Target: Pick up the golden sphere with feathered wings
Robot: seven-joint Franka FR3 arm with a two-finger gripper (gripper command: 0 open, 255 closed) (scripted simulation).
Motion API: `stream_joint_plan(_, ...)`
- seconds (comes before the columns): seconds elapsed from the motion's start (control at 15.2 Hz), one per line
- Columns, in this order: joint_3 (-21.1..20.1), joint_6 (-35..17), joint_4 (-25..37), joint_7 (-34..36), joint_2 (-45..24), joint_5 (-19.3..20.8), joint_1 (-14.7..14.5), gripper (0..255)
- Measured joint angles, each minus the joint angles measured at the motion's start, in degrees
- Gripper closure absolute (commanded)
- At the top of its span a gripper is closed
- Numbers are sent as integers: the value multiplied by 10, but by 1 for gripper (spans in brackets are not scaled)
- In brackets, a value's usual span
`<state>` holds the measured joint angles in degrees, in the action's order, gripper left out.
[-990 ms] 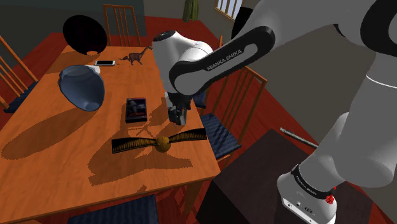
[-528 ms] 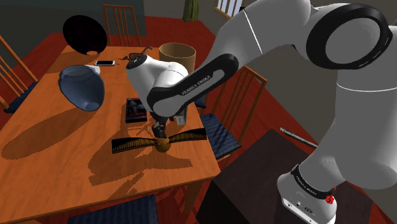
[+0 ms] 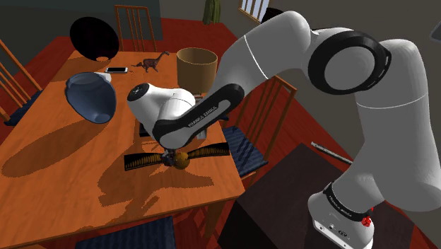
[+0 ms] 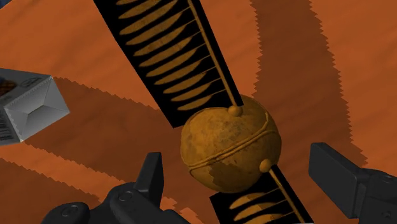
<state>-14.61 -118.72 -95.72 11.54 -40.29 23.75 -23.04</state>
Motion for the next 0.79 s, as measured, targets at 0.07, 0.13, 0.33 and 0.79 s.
stream_joint_plan(0.07,1,-4,2,1,-6,2,-1,0)
stream_joint_plan(0.13,3,-8,4,3,-13,4,-2,0)
stream_joint_plan(0.33,5,-16,4,5,-20,6,-3,255)
stream_joint_plan(0.79,4,-17,5,6,-20,7,-3,255)
